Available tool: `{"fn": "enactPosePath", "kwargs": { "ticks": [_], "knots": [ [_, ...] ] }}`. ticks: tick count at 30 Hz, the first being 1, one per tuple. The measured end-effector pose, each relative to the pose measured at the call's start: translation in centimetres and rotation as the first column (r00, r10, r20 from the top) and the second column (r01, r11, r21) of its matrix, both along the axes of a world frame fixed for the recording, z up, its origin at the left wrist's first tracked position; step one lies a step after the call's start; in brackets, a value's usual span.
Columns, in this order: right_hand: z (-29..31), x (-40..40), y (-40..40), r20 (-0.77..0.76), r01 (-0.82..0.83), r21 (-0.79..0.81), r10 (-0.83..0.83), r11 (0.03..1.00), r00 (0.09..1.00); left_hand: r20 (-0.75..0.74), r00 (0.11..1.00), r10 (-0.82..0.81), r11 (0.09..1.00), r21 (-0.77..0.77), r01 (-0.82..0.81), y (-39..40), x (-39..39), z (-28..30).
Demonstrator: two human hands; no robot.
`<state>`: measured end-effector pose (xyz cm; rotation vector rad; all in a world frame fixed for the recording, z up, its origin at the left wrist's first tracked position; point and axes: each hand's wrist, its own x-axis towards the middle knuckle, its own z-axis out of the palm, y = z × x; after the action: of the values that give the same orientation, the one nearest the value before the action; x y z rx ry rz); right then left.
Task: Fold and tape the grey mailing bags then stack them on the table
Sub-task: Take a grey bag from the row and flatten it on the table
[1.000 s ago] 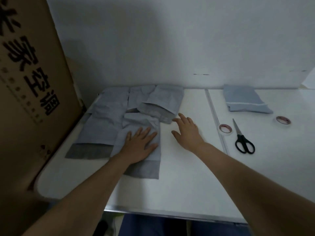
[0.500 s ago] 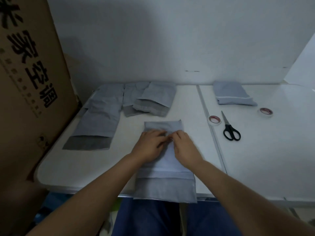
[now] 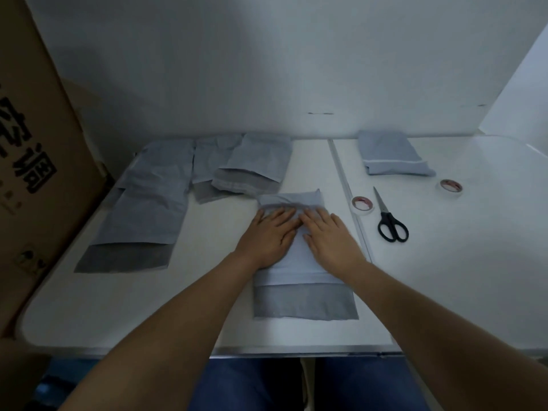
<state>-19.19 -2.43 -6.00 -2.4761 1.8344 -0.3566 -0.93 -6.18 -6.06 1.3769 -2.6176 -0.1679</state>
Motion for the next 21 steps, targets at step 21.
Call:
{"fn": "enactPosePath", "kwargs": {
  "ticks": [21],
  "knots": [
    [0.6, -1.2, 5.2, 0.544, 0.126, 0.08, -0.149, 0.989, 0.826, -0.207, 0.972, -0.11, 0.905, 0.383, 0.184, 8.3, 6.9, 2.7]
  ]
}}
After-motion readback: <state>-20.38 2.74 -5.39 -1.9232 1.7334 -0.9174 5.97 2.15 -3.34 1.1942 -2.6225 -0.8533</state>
